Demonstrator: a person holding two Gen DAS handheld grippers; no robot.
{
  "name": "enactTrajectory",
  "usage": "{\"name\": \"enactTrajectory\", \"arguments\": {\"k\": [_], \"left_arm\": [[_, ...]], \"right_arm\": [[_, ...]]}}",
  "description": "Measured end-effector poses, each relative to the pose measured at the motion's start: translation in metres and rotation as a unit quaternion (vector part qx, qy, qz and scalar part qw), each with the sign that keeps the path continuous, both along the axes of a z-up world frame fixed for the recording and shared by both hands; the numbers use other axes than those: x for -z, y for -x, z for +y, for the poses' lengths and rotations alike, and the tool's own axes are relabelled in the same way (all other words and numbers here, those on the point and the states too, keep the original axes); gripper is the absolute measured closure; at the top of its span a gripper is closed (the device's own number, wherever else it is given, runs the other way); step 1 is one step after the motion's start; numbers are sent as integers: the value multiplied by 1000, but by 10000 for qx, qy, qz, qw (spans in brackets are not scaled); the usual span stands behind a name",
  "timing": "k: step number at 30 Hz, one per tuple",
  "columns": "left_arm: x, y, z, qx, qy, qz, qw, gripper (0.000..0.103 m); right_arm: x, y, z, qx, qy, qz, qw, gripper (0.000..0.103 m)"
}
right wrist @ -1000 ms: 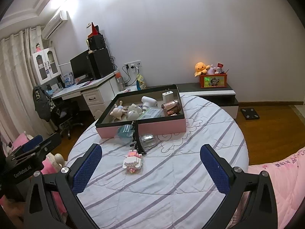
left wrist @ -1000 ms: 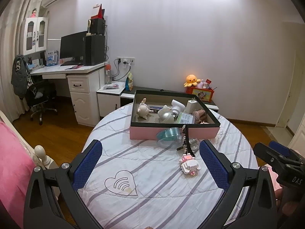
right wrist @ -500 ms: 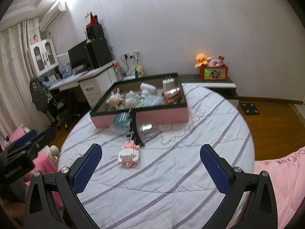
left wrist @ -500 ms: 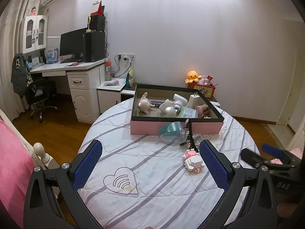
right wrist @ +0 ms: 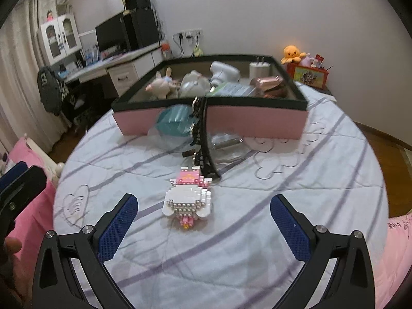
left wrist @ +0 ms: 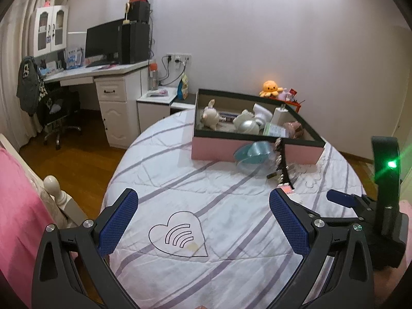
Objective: Organize rigid objects
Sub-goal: 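Grasp the pink-white block figure with the right tool while the left tool grasps the teal tape roll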
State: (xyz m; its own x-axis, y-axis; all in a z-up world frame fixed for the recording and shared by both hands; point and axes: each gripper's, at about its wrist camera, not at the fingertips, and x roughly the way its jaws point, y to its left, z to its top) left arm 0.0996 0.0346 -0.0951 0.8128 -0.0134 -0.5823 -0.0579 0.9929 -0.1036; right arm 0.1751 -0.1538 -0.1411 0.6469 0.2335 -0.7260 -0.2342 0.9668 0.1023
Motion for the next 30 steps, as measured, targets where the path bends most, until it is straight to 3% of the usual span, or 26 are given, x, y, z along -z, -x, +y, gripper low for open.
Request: {"name": "enactTrajectory", "arguments": {"k": [2,4,5,9,30], "left_arm": [[4,-3,2,-12,22,67,10000,0],[8,-6,3,-15,53,114,9999,0],[9,-7,3,-8,53,132,9999,0],[16,-17,-5,91,33,248,9996,0],[45,-128,-71,446,-132,764,9960,0]], "right_arm": [[7,-6,4,-8,82,108,9999,6],[15,-11,7,-14,244,223,9995,19],[20,-12,7,-39,278,274,9992,37],[22,-10,-3,-80,209,203,9995,58],[22,-11,-43,-103,-394,123,9991,58]]}}
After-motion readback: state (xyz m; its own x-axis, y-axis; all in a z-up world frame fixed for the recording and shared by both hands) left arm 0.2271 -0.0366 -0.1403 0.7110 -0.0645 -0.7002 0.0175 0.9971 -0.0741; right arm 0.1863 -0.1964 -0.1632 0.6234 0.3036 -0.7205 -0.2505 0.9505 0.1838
